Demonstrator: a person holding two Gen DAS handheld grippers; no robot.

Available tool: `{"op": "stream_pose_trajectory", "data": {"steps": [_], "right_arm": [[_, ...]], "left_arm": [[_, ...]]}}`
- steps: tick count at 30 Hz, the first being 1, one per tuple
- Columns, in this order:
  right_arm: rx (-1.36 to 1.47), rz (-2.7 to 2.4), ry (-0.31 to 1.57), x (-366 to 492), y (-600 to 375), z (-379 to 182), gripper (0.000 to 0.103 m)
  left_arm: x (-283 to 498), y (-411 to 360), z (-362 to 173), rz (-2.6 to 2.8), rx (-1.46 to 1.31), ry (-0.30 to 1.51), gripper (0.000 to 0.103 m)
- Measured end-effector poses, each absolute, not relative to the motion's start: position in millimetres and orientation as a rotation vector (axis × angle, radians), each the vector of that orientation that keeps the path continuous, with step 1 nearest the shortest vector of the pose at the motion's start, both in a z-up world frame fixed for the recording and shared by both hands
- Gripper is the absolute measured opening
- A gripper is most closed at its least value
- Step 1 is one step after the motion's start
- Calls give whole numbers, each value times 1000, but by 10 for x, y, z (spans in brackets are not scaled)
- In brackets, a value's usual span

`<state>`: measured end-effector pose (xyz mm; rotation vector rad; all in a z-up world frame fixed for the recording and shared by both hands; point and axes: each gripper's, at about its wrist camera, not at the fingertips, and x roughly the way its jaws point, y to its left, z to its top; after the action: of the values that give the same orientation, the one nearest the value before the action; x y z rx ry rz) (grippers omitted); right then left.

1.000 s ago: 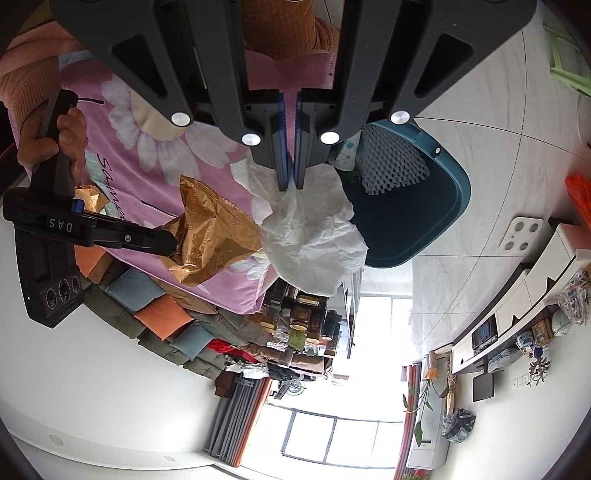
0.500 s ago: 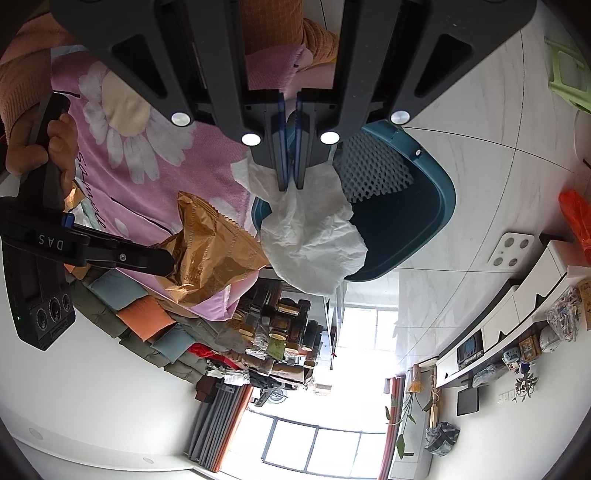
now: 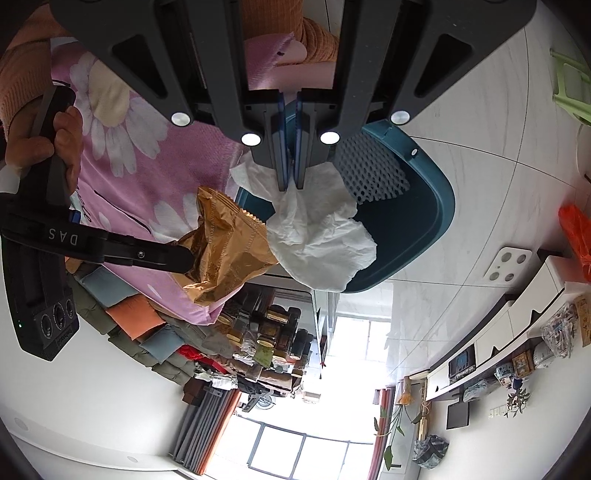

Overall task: Collect trash
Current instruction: 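Carry the tissue and gold wrapper over the teal bin with both grippers, then open both grippers over the teal bin to drop tissue and wrapper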

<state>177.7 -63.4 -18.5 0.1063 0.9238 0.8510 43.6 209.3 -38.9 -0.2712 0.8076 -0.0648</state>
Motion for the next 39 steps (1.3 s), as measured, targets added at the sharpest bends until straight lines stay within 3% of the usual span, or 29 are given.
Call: {"op": "stream_pose_trajectory", "data": {"steps": [22,26,33,36,39], "right_arm": [[12,824,1009,1870,-125,-439,27],[18,822,1014,1871,-133,-458,28],[49,824,995,1816,-310,-378,29],[59,829,957,1745,-446,-282,35],[65,835,914,1632,-599,-182,40]], "left_arm": [[773,2177,-717,-18,-292,871,6],[830,2214,-815,-7,-307,882,20],[795,2243,-824,-10,-323,864,25],[719,2213,-727,-16,-313,833,29],[623,2124,-587,-25,-286,792,43]]}}
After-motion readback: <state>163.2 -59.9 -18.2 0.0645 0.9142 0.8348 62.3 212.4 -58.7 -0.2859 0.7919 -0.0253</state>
